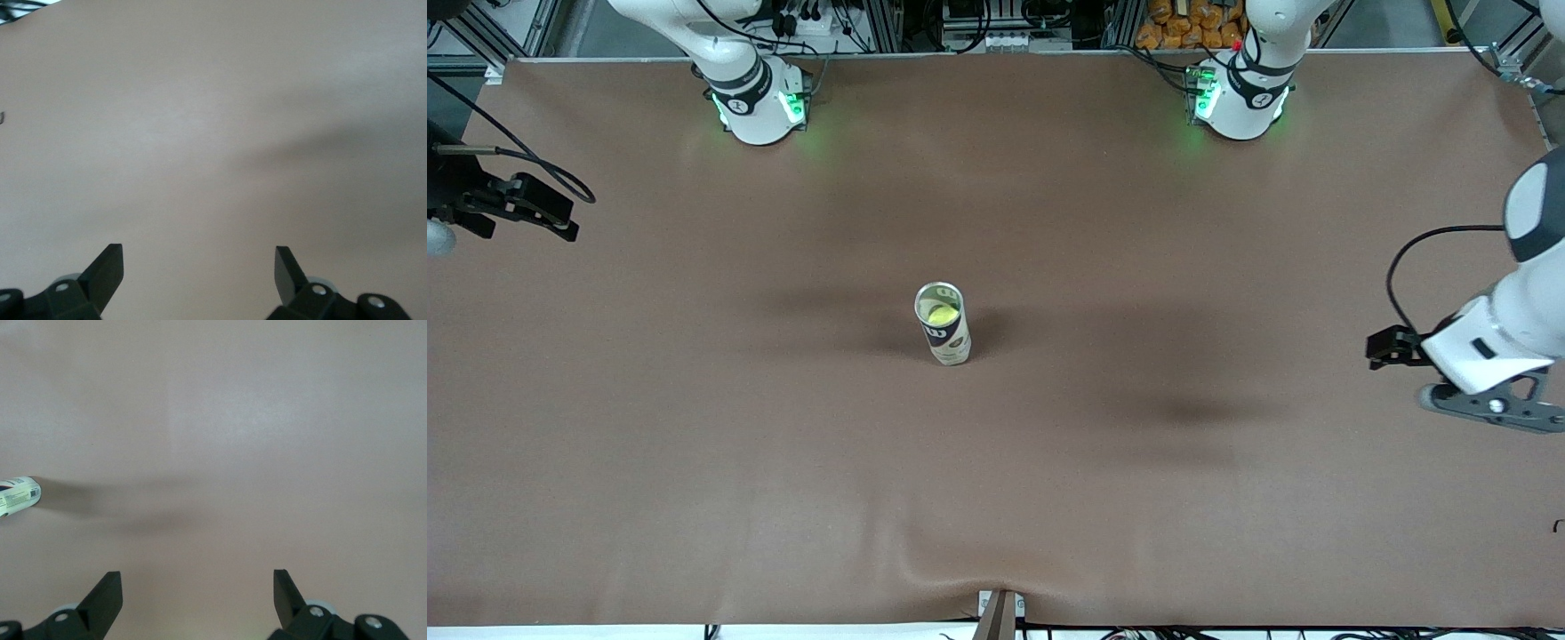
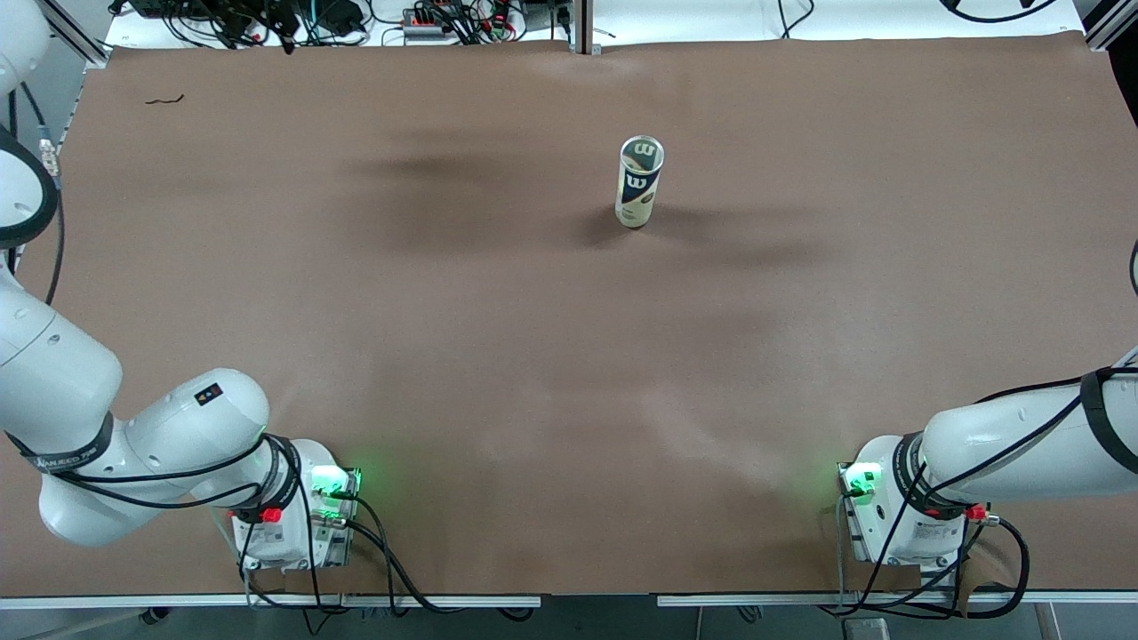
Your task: Insert tennis ball vertically with right arm
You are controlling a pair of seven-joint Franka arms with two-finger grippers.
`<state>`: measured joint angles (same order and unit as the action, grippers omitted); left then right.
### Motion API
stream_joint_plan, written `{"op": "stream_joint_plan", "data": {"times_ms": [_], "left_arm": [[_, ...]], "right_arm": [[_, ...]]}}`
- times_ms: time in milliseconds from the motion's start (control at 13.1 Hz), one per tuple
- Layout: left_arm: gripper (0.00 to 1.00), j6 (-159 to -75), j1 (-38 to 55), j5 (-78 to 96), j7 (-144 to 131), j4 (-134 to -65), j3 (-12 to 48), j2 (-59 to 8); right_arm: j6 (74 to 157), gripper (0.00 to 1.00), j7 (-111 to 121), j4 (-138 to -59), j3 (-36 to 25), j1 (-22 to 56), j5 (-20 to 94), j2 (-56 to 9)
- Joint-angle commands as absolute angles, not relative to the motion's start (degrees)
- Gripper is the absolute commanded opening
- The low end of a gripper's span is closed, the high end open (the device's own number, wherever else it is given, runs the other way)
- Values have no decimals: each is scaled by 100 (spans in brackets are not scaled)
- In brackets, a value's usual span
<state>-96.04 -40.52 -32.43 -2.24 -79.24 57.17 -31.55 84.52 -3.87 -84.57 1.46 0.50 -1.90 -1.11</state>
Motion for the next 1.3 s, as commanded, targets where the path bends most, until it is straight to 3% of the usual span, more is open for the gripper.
{"op": "stream_joint_plan", "data": {"times_ms": [0,152,305,762,1220], "left_arm": [[100,-9449,-4166,-3199,-211,-7919,5722,-2945],[100,-9430,-4096,-3173,-193,-7954,5669,-2621],[100,-9457,-3782,-3121,-220,-7972,5189,-2313],[100,-9308,-1718,-695,-158,-7989,1913,-1152],[100,-8800,-274,-686,-62,-8007,398,-871]], "right_arm": [[8385,100,-369,-8350,185,-26,-97,-158],[8376,100,-369,-8350,185,-26,-88,-158],[8376,100,-369,-8350,185,-26,-88,-158],[8376,100,-369,-8350,185,-26,-88,-150],[8376,100,-360,-8350,185,-35,-88,-149]]}}
